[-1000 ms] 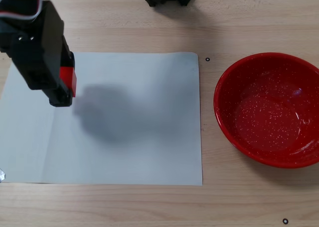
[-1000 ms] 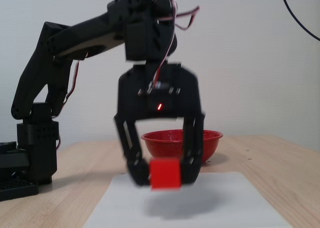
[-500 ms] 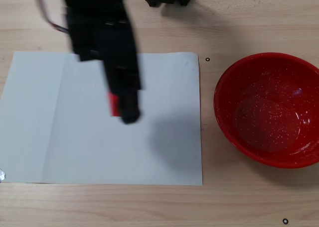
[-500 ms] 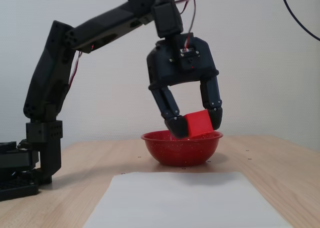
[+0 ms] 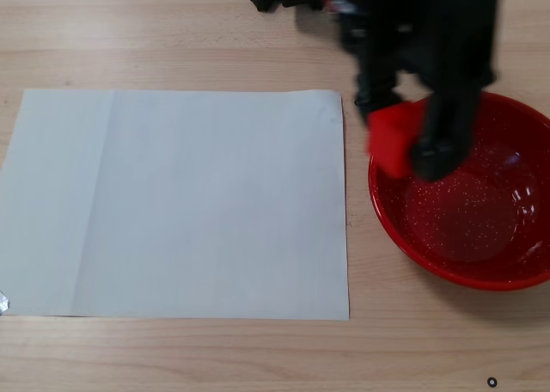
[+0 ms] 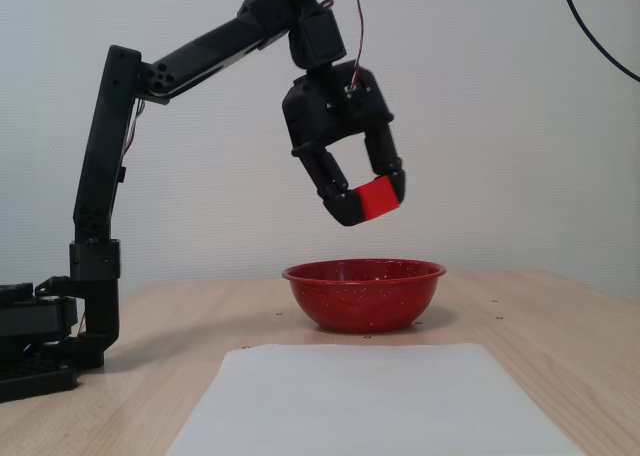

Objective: Grasp the red cube and put it in the red bowl.

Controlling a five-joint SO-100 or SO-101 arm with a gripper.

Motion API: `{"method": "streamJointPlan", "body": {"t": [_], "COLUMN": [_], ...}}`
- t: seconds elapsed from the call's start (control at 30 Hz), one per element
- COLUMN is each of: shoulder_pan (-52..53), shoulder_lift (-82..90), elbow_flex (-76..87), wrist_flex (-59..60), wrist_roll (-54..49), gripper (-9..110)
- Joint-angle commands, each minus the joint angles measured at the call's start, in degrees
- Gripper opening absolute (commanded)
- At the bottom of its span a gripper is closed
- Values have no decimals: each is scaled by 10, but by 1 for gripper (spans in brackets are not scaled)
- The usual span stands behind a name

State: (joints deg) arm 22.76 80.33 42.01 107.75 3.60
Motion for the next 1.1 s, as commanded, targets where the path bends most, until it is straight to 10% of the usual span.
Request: {"method": "streamJointPlan", "body": {"t": [0.0, 0.57, 1.07], "shoulder_pan": [25, 103, 113], "shoulder_lift": [75, 29, 4], "elbow_flex": [-65, -33, -12], "wrist_flex": [11, -108, -139], "wrist_roll": [-15, -9, -5], "gripper": [0, 0, 25]}}
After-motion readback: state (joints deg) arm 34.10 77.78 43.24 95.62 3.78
